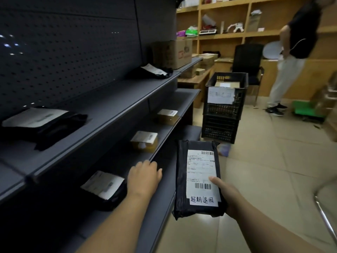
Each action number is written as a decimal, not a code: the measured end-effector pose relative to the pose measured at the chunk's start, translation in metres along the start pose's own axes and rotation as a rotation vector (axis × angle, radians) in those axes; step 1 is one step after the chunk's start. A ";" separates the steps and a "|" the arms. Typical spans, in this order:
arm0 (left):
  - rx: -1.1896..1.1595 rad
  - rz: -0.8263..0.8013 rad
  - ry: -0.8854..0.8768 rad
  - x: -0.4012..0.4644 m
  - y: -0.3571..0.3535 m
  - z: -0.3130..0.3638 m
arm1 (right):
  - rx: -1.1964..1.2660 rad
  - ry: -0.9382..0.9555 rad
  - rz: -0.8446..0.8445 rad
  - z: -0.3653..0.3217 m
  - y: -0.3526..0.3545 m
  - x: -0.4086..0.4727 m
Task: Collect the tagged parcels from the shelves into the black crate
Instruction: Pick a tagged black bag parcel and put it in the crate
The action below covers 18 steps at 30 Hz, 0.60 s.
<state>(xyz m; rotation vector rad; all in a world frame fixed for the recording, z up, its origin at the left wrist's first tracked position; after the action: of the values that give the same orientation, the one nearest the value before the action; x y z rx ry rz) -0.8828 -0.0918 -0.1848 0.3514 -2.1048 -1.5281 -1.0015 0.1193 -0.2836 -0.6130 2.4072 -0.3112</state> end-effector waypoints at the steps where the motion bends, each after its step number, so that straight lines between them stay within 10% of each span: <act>1: -0.005 0.003 -0.010 0.015 0.002 0.011 | 0.002 0.006 0.018 -0.011 0.008 0.007; 18: -0.161 0.052 0.003 0.222 0.022 0.179 | 0.092 0.095 0.135 -0.193 0.123 0.116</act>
<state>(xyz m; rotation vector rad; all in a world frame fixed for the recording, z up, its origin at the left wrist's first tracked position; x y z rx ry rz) -1.1632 -0.0486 -0.1504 0.2385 -1.9570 -1.6519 -1.2467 0.1814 -0.2390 -0.4000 2.4953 -0.3990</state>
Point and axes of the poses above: each hand's wrist, its own x-axis towards the middle knuckle, its own y-axis out of the back of the hand, z = x × y, the point moved 6 cm from there along x, towards the middle knuckle, and after that the axes turned 10 degrees about x, right-handed, at the moved point
